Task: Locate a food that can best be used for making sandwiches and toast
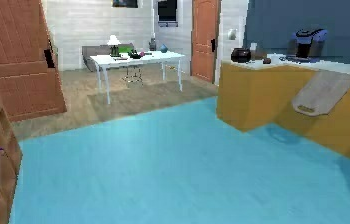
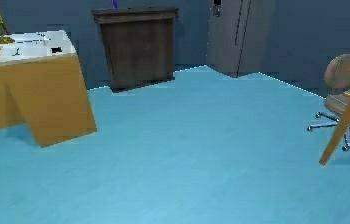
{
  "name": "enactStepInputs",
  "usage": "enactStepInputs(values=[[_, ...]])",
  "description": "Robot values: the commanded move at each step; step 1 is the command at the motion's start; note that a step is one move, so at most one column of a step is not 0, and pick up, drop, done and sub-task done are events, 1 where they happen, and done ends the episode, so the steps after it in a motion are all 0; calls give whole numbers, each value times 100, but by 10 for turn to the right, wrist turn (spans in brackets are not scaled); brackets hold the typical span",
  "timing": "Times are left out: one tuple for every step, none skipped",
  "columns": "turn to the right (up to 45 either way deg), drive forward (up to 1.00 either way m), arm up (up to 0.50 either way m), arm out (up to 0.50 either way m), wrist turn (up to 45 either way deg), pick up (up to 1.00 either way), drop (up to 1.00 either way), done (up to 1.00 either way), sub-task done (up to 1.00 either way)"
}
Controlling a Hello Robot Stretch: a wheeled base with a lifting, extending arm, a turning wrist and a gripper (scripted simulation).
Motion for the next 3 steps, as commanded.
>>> enactStepInputs(values=[[240,0,0,0,0,0,0,0,0],[0,100,0,0,0,0,0,0,0],[0,100,0,0,0,0,0,0,0]])
